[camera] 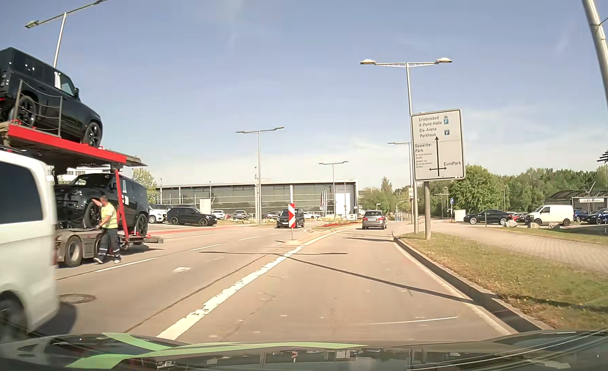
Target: Follow the waypoints while adhering to traffic rules and regulations
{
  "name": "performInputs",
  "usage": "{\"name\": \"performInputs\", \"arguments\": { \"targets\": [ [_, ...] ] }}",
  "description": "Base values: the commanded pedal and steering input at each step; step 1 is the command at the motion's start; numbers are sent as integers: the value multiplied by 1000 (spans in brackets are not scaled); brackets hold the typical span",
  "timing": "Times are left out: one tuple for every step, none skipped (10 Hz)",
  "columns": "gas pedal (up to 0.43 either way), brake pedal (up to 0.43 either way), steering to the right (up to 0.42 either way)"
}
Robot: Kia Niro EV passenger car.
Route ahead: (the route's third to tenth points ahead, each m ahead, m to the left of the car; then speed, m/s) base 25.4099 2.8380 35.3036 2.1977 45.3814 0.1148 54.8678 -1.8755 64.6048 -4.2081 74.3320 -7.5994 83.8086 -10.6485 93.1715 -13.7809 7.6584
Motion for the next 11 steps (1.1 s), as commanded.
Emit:
{"name": "performInputs", "arguments": {
  "targets": [
    [197,0,35],
    [189,0,34],
    [189,0,29],
    [189,0,23],
    [189,0,21],
    [177,0,18],
    [177,0,14],
    [157,0,14],
    [150,0,14],
    [150,0,15],
    [150,0,16]
  ]
}}
